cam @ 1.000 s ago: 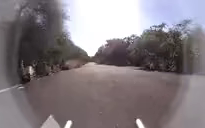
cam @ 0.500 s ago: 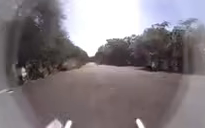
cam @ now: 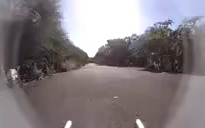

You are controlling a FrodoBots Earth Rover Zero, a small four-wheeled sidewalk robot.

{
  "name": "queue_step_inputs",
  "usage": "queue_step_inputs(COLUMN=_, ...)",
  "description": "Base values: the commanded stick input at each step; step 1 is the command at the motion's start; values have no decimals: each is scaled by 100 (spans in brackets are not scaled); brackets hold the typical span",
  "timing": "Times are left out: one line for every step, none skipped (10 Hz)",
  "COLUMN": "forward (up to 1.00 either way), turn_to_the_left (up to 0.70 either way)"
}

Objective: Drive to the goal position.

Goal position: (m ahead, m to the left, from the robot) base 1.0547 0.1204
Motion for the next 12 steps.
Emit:
queue_step_inputs(forward=85, turn_to_the_left=0)
queue_step_inputs(forward=85, turn_to_the_left=0)
queue_step_inputs(forward=85, turn_to_the_left=0)
queue_step_inputs(forward=85, turn_to_the_left=0)
queue_step_inputs(forward=85, turn_to_the_left=0)
queue_step_inputs(forward=85, turn_to_the_left=0)
queue_step_inputs(forward=85, turn_to_the_left=0)
queue_step_inputs(forward=85, turn_to_the_left=0)
queue_step_inputs(forward=85, turn_to_the_left=0)
queue_step_inputs(forward=85, turn_to_the_left=1)
queue_step_inputs(forward=85, turn_to_the_left=13)
queue_step_inputs(forward=85, turn_to_the_left=26)
